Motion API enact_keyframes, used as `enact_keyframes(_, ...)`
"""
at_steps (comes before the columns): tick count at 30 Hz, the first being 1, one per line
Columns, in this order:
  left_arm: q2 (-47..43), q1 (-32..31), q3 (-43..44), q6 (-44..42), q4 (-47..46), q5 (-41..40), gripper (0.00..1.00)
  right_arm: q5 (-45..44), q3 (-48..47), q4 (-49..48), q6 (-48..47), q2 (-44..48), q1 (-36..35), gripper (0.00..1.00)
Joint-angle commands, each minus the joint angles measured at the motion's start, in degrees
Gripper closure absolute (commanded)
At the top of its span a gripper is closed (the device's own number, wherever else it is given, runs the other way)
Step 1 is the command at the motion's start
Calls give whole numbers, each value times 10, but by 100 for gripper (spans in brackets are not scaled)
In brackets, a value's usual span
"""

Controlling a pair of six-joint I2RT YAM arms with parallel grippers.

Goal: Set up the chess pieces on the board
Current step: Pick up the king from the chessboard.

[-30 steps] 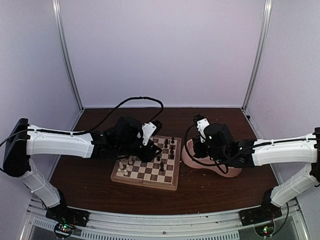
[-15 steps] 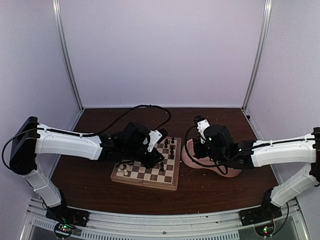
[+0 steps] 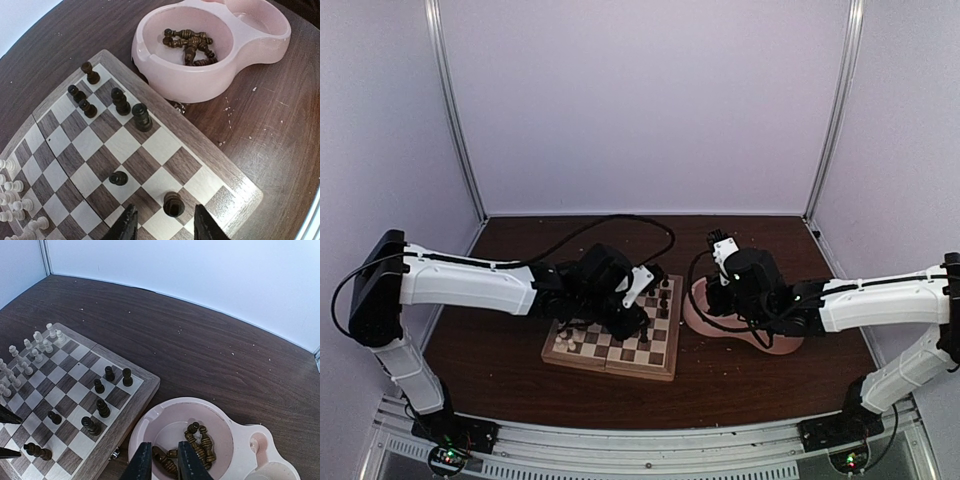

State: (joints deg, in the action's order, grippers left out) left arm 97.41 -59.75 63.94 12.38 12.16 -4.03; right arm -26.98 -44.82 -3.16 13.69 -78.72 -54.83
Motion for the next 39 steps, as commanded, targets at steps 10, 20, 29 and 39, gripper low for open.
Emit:
enact_keyframes(10,44,-4,40,5,22,8,61,-17,-11,4,1,12,2,80)
enact_keyframes(20,58,-4,51,7,30,21,66,-18,-10,7,0,19,3,79)
enact_keyframes(29,60,-3,57,10,41,20,65,-21,-8,10,1,26,2,79)
enact_keyframes(39,76,-4,80,11,72,22,65,-25,-5,11,3,34,2,78)
